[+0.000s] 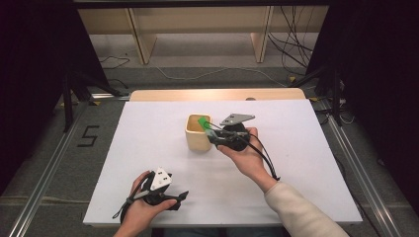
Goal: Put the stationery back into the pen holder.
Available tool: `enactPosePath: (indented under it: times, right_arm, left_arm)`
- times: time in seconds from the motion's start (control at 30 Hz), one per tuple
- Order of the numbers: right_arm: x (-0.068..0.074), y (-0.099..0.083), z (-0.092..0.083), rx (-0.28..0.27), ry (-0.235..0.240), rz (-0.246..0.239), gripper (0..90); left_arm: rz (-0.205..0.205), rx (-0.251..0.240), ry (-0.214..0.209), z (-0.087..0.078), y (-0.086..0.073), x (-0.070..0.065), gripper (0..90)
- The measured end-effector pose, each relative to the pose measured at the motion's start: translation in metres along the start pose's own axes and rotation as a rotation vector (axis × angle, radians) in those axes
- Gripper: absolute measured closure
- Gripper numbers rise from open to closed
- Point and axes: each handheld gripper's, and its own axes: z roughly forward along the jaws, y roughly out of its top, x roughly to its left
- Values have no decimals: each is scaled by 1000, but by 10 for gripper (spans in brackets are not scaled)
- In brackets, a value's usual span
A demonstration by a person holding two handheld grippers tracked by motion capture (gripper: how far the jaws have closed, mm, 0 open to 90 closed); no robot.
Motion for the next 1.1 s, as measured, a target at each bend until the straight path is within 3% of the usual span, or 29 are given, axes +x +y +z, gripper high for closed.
enactPosePath:
  times: [1.1]
  right_arm:
    - [-1, 19, 8, -43, -13, 12, 664]
  left_arm:
    - [-1, -1, -2, 0, 0, 0, 174]
